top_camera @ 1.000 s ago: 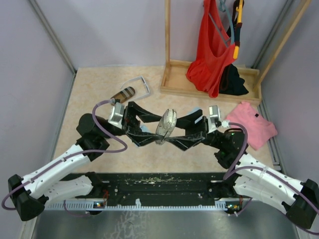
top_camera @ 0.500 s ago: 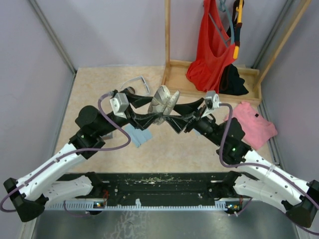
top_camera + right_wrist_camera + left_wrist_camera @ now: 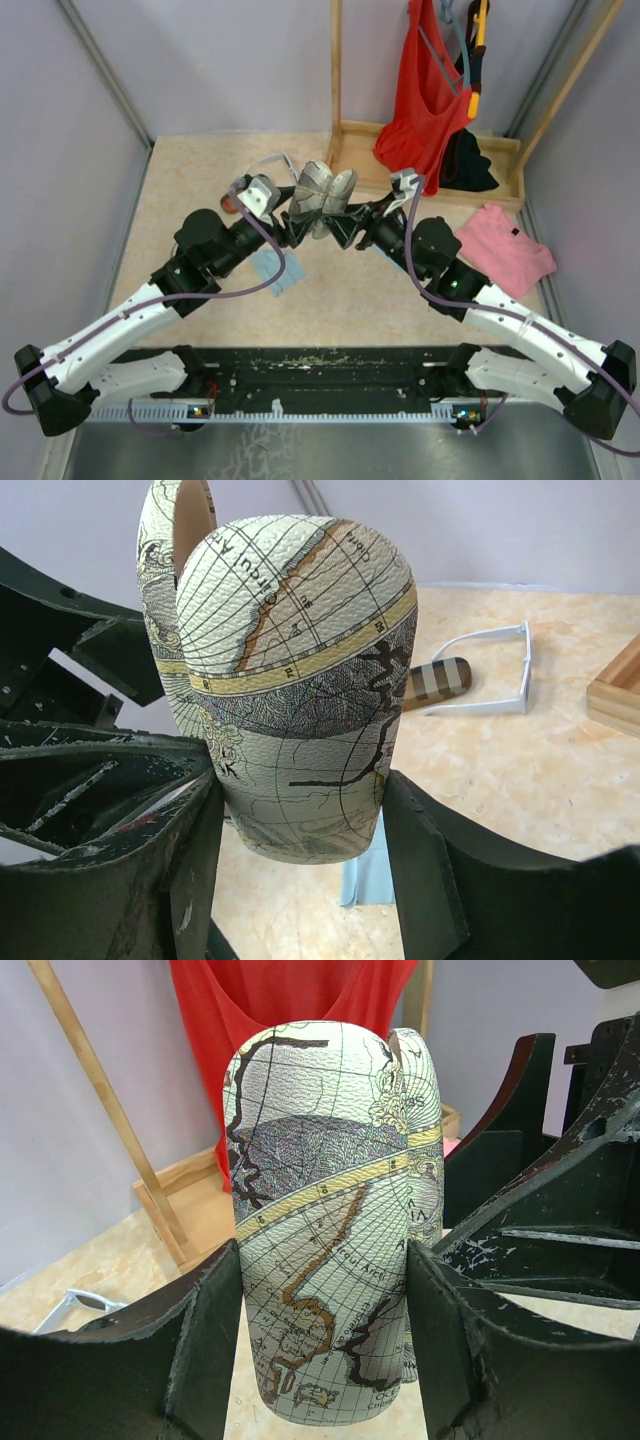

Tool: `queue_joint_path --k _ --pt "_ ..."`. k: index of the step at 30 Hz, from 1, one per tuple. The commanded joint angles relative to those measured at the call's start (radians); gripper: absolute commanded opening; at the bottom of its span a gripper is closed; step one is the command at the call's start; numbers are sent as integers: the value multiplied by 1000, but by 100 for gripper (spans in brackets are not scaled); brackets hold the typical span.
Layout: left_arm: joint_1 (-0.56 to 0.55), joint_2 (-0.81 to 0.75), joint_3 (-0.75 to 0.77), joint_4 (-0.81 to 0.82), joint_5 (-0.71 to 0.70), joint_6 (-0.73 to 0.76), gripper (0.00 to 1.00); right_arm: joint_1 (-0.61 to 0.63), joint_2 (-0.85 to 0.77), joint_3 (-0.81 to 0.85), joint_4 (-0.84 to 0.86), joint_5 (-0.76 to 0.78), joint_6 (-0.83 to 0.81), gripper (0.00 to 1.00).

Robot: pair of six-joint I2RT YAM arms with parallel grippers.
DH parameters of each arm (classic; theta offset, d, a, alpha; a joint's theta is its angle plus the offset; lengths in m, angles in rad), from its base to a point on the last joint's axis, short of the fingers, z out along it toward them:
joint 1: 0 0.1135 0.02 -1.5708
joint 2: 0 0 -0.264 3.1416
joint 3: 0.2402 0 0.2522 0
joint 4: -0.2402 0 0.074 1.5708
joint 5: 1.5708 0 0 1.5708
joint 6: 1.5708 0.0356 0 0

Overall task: Organize the sunglasses
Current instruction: Open the sunglasses case.

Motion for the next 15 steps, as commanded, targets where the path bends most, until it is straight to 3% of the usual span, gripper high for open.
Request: queue_joint_path --k 1,3,8,15 --pt "-33 -17 7 44 -12 24 0 -10 -8 18 18 58 -21 57" --pt "-34 -28 0 45 -21 31 0 -11 -43 1 22 24 -48 65" --pt "-34 -56 -15 55 -25 54 0 -10 -128 -15 -18 -33 -122 73" --pt "-33 -31 -16 34 5 116 0 -10 -254 -53 -98 -12 -161 75"
